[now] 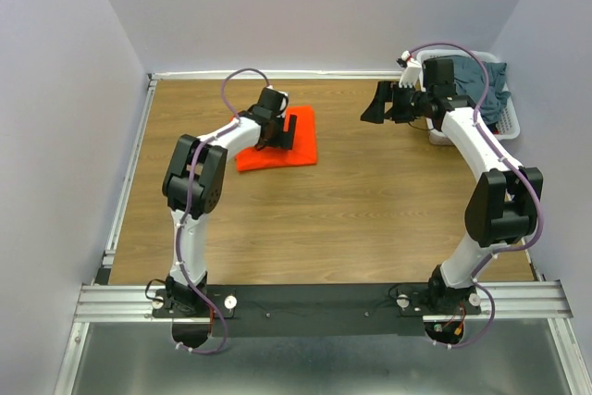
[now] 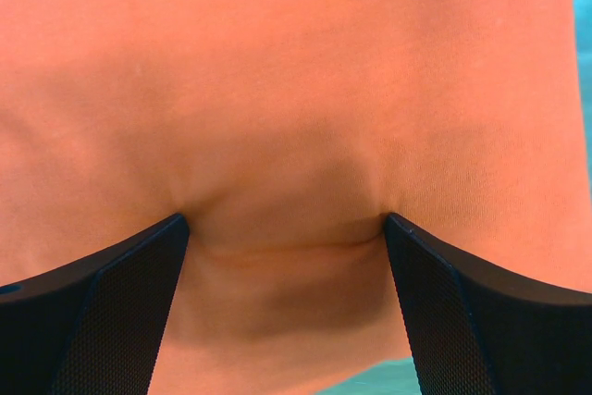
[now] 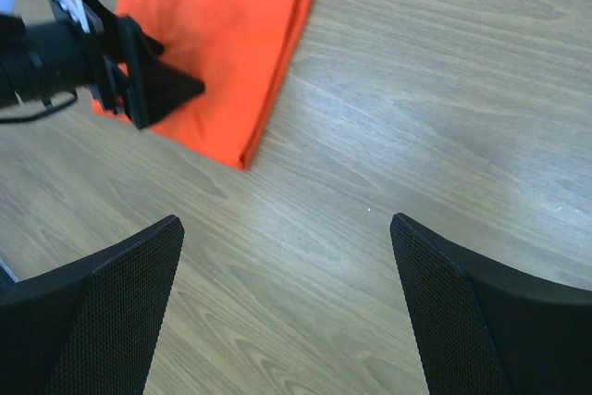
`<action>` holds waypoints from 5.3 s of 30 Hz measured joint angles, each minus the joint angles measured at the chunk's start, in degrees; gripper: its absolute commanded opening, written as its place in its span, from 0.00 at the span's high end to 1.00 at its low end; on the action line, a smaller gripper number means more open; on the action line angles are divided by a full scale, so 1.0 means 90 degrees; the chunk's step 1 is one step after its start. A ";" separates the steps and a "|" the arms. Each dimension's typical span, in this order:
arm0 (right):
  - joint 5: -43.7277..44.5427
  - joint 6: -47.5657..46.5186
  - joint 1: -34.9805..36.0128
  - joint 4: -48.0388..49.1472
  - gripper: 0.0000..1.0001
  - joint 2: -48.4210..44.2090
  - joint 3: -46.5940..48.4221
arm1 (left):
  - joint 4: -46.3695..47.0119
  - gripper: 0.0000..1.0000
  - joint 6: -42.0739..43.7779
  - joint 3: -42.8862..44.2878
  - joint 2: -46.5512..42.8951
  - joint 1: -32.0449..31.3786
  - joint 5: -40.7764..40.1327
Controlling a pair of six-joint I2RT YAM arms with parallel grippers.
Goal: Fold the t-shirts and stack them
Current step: Neatly place the folded tshirt to the corner, then reset both grippers
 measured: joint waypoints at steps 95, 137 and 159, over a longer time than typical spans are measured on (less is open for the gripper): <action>-0.0051 -0.0199 -0.0002 -0.0318 0.00 -0.0015 0.0216 | -0.2841 0.02 0.5134 0.1095 -0.0420 0.4522 0.1231; -0.0049 -0.0216 -0.0002 -0.0330 0.00 0.0058 0.0180 | -0.2361 0.02 0.4158 0.4158 0.2378 0.4420 0.2436; 0.0758 -0.0532 -0.0005 -0.0522 0.00 -0.0865 0.0007 | -0.2429 0.02 0.4087 0.2557 -0.2108 0.3475 0.2732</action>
